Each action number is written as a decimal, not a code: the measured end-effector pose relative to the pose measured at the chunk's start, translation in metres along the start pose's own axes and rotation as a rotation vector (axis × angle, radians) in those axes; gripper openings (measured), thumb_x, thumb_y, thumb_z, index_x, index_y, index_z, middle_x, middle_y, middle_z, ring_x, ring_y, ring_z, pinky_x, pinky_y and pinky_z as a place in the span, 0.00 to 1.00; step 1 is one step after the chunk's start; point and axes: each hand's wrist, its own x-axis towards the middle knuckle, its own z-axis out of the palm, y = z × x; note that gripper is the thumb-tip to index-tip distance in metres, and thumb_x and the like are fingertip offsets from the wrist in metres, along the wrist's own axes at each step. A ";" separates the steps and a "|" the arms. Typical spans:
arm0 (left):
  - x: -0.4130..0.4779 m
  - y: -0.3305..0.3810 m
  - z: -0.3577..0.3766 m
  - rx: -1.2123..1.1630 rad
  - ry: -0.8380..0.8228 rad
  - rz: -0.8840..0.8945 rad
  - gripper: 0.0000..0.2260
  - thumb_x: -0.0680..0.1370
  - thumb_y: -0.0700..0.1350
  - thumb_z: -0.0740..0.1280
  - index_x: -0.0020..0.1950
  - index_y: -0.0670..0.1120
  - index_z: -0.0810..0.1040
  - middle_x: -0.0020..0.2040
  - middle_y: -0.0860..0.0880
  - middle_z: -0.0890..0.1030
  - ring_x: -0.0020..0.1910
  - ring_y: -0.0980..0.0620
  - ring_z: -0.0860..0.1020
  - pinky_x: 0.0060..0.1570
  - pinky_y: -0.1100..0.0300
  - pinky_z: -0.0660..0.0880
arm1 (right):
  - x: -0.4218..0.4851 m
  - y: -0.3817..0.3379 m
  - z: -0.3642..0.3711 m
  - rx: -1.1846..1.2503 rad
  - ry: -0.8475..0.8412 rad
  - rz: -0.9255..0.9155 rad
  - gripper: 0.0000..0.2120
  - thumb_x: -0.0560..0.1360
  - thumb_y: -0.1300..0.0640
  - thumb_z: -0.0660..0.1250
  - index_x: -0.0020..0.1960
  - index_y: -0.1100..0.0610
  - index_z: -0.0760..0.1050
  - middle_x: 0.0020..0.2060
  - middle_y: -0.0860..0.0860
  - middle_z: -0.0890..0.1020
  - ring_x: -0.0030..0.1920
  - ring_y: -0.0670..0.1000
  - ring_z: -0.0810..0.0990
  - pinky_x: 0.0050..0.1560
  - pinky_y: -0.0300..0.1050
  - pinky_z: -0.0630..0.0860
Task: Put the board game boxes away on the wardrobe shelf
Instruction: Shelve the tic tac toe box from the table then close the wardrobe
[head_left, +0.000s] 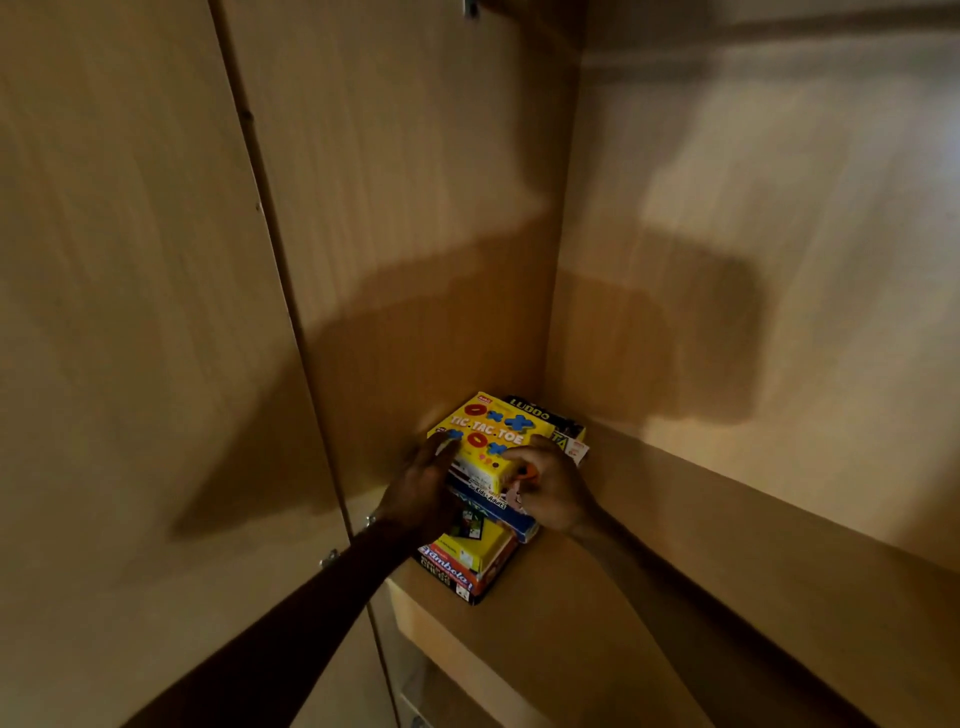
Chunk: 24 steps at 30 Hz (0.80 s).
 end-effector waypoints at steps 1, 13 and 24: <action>0.000 0.000 -0.002 -0.048 -0.022 -0.025 0.36 0.74 0.41 0.69 0.79 0.51 0.57 0.80 0.50 0.55 0.77 0.43 0.56 0.71 0.47 0.67 | -0.001 -0.002 -0.001 0.007 -0.005 -0.009 0.23 0.69 0.67 0.68 0.63 0.57 0.76 0.60 0.54 0.73 0.62 0.51 0.74 0.63 0.46 0.75; -0.070 0.044 -0.020 -0.637 0.236 -0.168 0.12 0.80 0.42 0.66 0.63 0.45 0.75 0.51 0.59 0.79 0.46 0.70 0.80 0.36 0.75 0.72 | -0.066 -0.024 -0.015 0.331 0.149 0.086 0.14 0.75 0.61 0.69 0.59 0.54 0.77 0.52 0.45 0.81 0.52 0.43 0.80 0.47 0.35 0.80; -0.212 0.092 0.012 -0.709 0.190 -0.243 0.12 0.79 0.42 0.67 0.62 0.45 0.79 0.51 0.54 0.82 0.48 0.67 0.77 0.41 0.77 0.71 | -0.221 -0.042 -0.006 0.369 0.172 0.229 0.12 0.73 0.63 0.70 0.56 0.56 0.79 0.44 0.47 0.83 0.46 0.41 0.81 0.47 0.32 0.74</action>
